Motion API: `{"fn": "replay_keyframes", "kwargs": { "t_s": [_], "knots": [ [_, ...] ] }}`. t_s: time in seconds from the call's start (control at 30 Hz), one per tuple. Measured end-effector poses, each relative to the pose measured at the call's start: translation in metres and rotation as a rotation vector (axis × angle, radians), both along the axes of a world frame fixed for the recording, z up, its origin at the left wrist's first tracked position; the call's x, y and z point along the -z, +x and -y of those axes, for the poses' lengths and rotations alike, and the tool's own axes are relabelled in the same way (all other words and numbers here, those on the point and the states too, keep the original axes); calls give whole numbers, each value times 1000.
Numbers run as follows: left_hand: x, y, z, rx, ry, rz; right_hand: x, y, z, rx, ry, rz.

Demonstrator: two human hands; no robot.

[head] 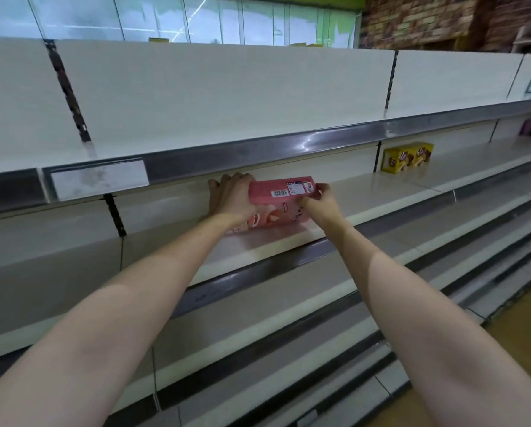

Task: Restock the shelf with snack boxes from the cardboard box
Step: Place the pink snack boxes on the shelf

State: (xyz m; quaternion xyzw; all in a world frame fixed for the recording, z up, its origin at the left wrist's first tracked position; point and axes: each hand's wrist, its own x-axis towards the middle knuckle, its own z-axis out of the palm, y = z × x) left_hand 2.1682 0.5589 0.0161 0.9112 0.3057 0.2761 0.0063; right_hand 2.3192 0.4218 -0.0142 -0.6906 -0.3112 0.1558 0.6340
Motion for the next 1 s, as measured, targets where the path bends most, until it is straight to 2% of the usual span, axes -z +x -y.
{"fn": "replay_keyframes", "kwargs": {
  "t_s": [0.1, 0.2, 0.3, 0.37, 0.47, 0.53, 0.6, 0.67, 0.8, 0.9, 1.0],
  "knots": [
    [-3, 30, 7, 8, 85, -45, -10, 30, -3, 11, -45, -150],
    [-5, 51, 1, 179, -200, -98, -18, 63, -7, 145, -90, -109],
    [-6, 61, -12, 238, -375, -29, -24, 89, -14, 191, -306, 57],
    [-5, 66, -27, 116, -393, 2, -28, 99, -21, 160, -463, 153],
    [4, 63, -51, -176, -392, -155, -25, 108, -30, 37, -660, 332],
    [14, 58, -55, -258, -507, -235, -18, 112, -39, -39, -745, 380],
    [22, 58, -55, -252, -610, -224, -14, 117, -50, -63, -731, 407],
    [21, 63, -55, -257, -595, -205, -14, 121, -58, -56, -665, 418],
    [-5, 77, -39, -306, -408, -88, -15, 135, -66, 28, -336, 278],
    [-12, 87, -25, -291, -259, 84, -13, 158, -69, -68, -61, 130],
    [2, 95, -23, -227, -309, 237, -8, 171, -62, -229, -122, 122]
  ]
}}
